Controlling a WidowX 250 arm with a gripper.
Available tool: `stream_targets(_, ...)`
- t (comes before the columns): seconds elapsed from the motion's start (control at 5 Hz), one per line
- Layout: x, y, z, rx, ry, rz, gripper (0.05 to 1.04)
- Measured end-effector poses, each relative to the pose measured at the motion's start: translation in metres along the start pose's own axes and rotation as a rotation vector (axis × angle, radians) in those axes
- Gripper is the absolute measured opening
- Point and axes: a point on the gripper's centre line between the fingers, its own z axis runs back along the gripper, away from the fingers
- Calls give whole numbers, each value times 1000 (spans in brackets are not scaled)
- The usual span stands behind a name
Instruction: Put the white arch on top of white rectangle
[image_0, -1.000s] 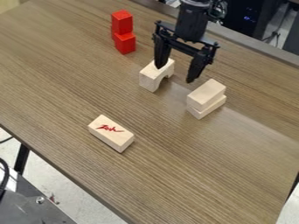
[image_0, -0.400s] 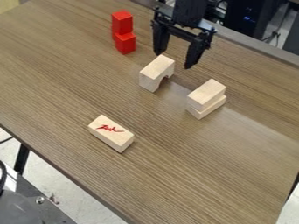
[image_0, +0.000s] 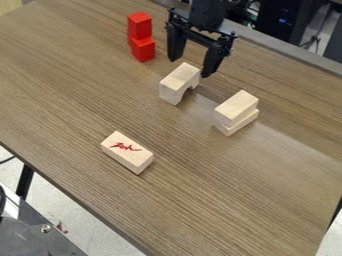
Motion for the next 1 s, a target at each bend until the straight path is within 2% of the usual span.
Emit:
stream_targets(0.8,-6,11,-17,-16,49,-9,999)
stream_targets(1.0,-8,15,-31,-29,93,-2,992)
